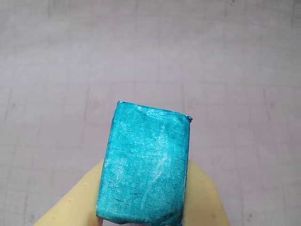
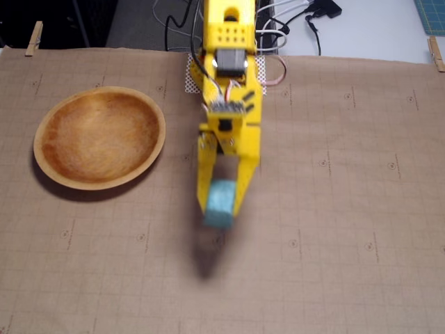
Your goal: Grasp a blue block and put it in the bowl.
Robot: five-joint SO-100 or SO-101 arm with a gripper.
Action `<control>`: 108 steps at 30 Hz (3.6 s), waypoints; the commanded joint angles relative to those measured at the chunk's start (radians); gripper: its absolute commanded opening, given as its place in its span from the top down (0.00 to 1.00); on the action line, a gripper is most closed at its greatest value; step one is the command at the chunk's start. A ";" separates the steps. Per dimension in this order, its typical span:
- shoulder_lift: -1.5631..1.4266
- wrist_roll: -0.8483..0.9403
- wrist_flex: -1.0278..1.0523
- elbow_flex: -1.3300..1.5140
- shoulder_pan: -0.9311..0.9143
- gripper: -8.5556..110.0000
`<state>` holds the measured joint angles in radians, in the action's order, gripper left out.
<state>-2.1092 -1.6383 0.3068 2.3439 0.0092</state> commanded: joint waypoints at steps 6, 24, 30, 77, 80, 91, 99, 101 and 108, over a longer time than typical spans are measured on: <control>-0.318 0.011 0.222 -0.008 -0.107 0.96; -0.466 0.006 0.402 -0.008 -0.558 0.96; -0.359 0.006 0.393 -0.011 -0.623 0.96; 0.242 0.060 0.235 -0.100 -0.824 0.96; 0.278 0.060 0.227 -0.106 -0.813 0.96; 0.367 0.066 0.222 -0.138 -0.805 0.80; 0.422 0.074 0.229 -0.172 -0.802 0.59; 0.420 0.074 0.229 -0.172 -0.802 0.57; 0.405 0.074 0.230 -0.170 -0.802 0.56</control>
<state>-1.6705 -1.5723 0.5369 2.2319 -0.7992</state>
